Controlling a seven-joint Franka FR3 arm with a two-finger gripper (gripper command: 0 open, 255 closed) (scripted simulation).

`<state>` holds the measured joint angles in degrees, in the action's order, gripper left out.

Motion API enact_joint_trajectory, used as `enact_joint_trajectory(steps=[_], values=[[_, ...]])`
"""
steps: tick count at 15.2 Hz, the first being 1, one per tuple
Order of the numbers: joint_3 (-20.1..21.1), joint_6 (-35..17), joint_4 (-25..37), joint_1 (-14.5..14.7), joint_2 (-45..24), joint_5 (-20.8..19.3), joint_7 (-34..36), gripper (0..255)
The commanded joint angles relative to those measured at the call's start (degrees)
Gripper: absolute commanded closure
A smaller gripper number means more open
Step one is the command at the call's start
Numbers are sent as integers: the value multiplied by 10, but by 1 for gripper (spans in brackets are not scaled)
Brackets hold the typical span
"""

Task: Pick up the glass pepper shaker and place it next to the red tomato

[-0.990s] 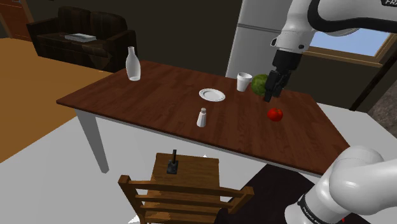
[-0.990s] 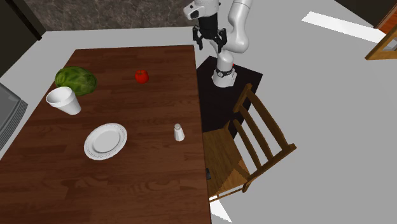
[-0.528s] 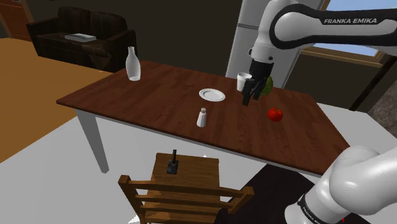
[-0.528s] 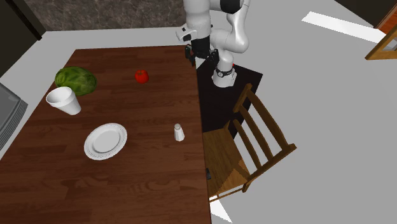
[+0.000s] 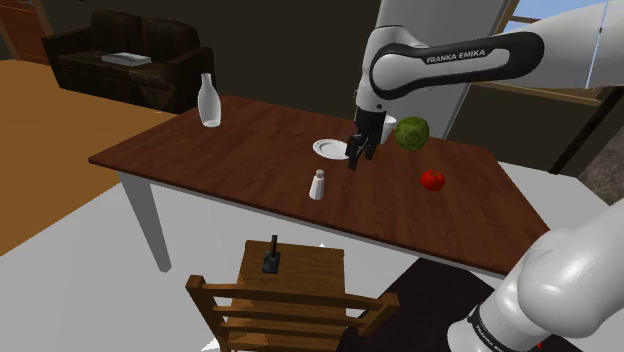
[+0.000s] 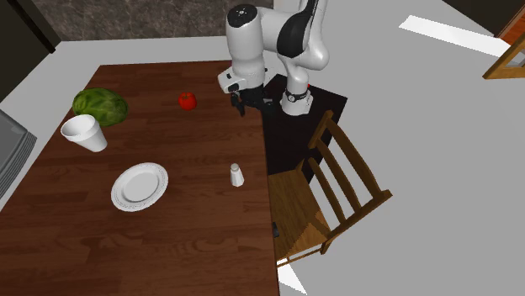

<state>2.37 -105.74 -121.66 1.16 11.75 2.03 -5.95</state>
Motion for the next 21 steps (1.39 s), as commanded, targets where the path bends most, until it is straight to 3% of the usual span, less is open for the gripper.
enact_joint_trajectory(steps=[1,13,21], values=[[3,-19,20,1,-39,-8,0,0],[8,-71,229,13,-304,-64,2,0],[6,-124,198,12,-326,-68,4,0]])
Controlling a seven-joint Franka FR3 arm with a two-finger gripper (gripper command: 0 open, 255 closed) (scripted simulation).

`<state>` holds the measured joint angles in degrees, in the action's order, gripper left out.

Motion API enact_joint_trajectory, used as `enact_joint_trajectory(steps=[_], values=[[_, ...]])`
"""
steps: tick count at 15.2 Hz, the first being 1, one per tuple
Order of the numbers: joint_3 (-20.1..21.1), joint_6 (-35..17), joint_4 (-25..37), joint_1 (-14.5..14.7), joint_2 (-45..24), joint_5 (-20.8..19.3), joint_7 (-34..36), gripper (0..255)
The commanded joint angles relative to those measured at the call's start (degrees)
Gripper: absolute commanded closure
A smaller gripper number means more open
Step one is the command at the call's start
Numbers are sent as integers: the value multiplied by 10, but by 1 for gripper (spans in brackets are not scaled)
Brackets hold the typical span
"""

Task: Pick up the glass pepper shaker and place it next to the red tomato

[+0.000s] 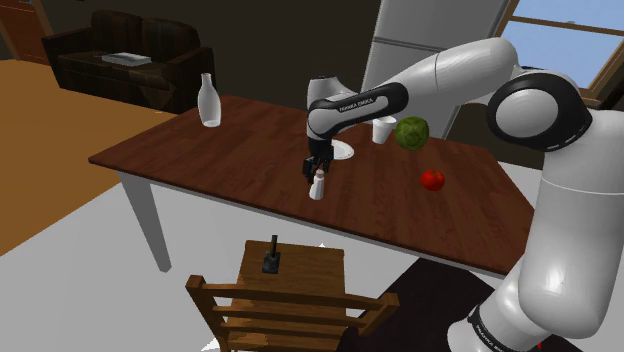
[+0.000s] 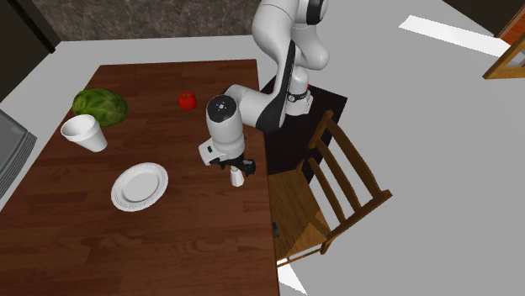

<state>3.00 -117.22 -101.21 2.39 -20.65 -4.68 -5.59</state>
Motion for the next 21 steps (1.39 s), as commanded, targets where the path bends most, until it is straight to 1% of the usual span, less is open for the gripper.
enact_joint_trajectory(steps=[1,8,9,18,21], values=[[0,-9,-6,0,-2,0,0,0],[0,-9,-6,0,-2,0,0,0],[0,-9,-6,0,-2,0,0,255],[0,-9,-6,0,-2,0,0,255],[0,10,3,-1,8,1,-2,255]])
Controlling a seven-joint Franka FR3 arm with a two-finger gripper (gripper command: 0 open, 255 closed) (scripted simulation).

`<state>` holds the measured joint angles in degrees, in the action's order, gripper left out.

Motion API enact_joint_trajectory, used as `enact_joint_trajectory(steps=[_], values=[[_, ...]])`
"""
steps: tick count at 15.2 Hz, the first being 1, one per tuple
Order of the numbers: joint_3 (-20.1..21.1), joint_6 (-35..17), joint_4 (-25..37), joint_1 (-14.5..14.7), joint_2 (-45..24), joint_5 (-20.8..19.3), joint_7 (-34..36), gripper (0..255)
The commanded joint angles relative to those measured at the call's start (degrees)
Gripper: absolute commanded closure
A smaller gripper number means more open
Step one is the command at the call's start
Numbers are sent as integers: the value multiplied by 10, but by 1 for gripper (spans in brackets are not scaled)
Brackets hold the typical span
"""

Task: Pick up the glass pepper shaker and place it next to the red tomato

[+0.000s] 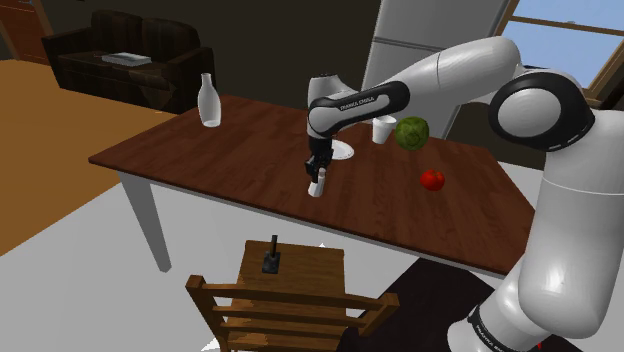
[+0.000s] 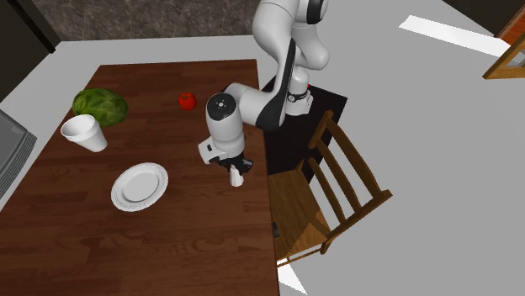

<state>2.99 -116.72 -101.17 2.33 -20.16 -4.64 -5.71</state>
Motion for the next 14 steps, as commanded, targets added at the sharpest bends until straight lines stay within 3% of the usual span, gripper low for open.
enact_joint_trajectory(steps=[1,14], values=[[0,12,6,0,6,1,-1,255],[1,101,66,0,35,5,-7,255]])
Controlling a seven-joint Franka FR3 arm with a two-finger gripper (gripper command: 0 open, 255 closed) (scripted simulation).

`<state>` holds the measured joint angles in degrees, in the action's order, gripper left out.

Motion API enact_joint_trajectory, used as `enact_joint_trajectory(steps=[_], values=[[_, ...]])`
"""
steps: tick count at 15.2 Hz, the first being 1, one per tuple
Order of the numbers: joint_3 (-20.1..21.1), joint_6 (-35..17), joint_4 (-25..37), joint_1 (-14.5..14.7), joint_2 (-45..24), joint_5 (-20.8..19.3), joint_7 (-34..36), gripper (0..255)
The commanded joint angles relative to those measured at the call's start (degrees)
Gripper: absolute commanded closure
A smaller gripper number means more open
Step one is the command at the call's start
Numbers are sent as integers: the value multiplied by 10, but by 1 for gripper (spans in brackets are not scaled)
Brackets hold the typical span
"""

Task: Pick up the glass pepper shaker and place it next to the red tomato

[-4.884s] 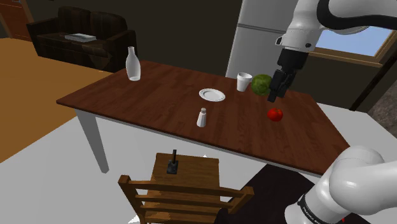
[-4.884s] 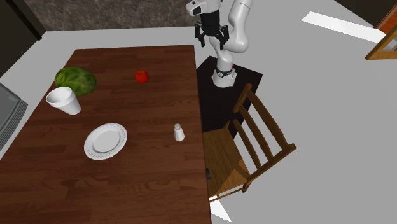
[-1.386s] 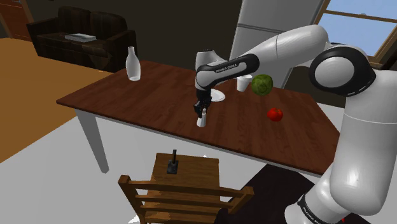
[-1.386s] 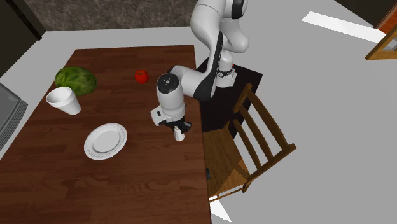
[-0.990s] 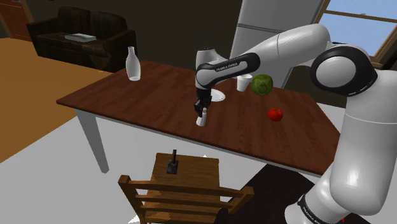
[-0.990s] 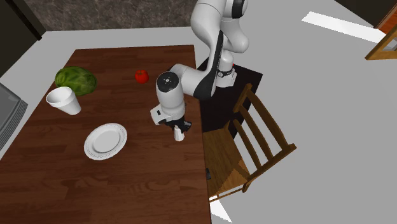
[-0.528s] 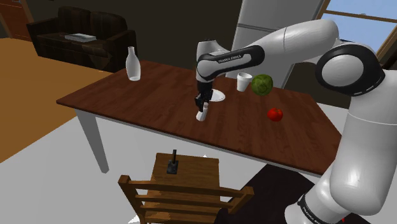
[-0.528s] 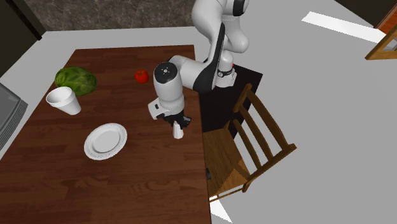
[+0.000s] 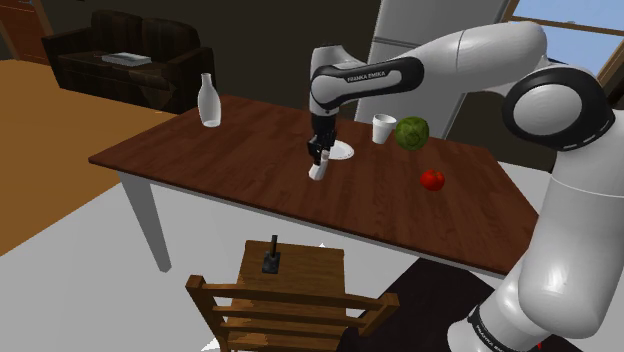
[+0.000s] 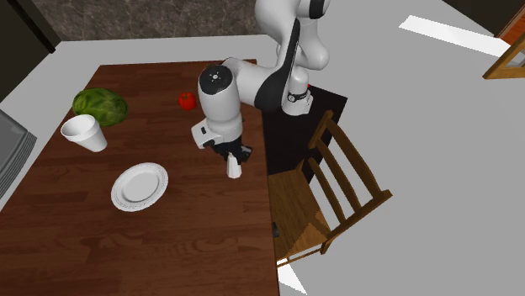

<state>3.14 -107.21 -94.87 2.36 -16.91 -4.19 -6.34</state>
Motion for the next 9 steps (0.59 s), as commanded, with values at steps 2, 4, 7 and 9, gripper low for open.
enact_joint_trajectory(steps=[2,4,7,9], values=[[0,20,15,0,6,1,-2,255],[0,35,27,0,8,1,-2,255],[0,57,46,0,11,2,-4,255],[0,72,60,0,12,2,-4,255]])
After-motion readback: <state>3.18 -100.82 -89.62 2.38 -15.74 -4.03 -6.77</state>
